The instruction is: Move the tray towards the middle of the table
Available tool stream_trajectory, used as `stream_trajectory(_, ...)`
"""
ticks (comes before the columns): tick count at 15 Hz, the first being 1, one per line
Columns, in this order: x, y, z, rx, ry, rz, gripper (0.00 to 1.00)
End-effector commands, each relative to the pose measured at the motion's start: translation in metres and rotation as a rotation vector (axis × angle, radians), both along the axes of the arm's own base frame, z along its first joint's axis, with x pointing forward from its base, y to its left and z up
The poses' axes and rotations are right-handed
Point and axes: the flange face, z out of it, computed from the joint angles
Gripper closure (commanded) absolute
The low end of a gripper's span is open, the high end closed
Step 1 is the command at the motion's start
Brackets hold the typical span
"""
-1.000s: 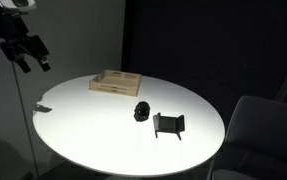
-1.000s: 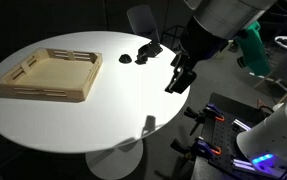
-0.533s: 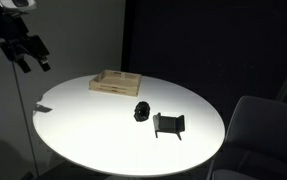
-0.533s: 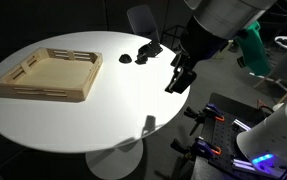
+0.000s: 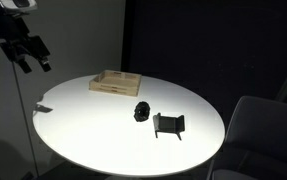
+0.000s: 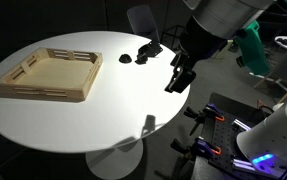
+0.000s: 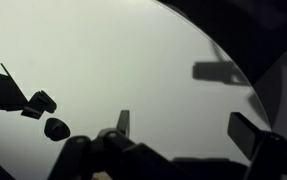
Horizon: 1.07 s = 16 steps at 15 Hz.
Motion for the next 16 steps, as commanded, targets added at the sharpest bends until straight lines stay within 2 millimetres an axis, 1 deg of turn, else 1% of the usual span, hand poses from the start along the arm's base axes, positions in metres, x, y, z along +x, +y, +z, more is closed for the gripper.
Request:
stream_trajectory(1,0.023,-0.004,0.007,0.013,-0.014,0.030,0.00)
stream_trajectory(5,0.052,-0.010,0.017,0.060,-0.059,0.069,0.00)
stream_trajectory(10,0.096,-0.023,0.029,0.152,-0.095,0.103,0.00)
stream_trajectory(16,0.149,-0.044,0.031,0.216,-0.116,0.127,0.00)
